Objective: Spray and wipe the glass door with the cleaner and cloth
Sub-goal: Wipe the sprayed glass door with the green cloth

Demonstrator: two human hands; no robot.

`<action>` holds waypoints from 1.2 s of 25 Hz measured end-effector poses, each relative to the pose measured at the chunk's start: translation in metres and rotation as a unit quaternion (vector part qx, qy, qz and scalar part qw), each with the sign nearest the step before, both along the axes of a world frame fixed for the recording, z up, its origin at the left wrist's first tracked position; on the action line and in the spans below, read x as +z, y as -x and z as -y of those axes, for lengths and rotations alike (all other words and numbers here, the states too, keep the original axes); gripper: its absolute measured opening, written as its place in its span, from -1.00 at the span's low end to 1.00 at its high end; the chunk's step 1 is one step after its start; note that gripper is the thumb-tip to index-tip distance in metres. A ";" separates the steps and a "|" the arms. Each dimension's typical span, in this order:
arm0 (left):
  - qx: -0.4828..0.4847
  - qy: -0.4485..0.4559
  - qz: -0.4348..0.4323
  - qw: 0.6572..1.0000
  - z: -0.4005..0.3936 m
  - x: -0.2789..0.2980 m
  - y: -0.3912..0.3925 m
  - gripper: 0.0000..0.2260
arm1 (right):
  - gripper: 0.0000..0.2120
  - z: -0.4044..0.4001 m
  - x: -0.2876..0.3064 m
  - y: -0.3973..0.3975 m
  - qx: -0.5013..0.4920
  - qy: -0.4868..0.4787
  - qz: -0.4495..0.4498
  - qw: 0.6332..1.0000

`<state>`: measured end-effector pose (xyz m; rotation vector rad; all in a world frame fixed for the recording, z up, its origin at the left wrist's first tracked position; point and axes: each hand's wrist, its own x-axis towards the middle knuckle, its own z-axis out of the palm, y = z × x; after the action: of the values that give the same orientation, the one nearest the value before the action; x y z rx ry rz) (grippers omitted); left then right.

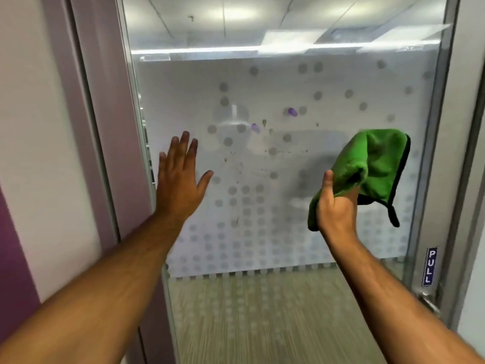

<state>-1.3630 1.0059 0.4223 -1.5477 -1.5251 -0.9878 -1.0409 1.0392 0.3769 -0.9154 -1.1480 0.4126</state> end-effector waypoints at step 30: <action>0.025 -0.134 -0.013 0.991 -0.033 -0.051 0.045 -0.44 | -0.15 -0.044 -0.065 0.116 -0.109 -0.232 0.630 0.733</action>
<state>-1.4076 1.0388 0.3715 -1.3219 -1.3453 -1.0890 -1.1567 1.0832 0.3119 -0.8166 -2.1950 -0.8528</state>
